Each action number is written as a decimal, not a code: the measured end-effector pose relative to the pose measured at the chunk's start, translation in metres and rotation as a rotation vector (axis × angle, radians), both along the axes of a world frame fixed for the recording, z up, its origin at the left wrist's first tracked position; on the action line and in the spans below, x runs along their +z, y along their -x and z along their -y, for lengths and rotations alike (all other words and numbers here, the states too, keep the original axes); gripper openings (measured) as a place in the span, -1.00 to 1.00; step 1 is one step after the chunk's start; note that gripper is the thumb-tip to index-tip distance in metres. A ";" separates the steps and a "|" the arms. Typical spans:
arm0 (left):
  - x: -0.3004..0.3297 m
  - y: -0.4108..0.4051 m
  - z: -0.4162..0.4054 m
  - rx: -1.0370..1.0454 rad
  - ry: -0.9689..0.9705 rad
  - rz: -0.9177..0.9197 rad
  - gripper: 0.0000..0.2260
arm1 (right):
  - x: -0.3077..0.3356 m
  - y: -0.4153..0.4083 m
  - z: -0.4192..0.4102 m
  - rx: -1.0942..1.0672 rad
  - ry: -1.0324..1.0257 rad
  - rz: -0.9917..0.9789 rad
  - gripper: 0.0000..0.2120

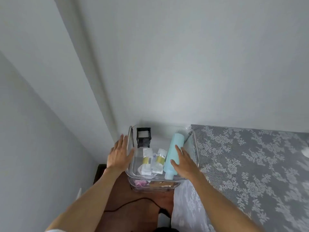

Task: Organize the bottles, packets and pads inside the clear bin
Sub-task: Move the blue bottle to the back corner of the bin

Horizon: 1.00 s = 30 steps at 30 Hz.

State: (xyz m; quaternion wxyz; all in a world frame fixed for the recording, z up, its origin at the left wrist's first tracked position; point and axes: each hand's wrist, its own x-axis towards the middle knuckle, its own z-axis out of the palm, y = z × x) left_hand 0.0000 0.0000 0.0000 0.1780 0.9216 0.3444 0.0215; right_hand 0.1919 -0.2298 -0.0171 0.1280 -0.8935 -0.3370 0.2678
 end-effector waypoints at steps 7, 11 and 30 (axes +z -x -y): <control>-0.024 -0.025 -0.008 0.026 -0.027 -0.066 -0.36 | -0.047 -0.010 -0.003 0.034 0.062 -0.055 -0.24; -0.033 -0.033 -0.008 0.005 -0.011 -0.074 -0.38 | -0.067 -0.008 -0.002 -0.070 0.068 -0.120 -0.20; -0.061 -0.032 -0.007 0.003 0.005 0.123 -0.40 | -0.090 0.003 -0.027 -0.407 0.154 -0.323 0.17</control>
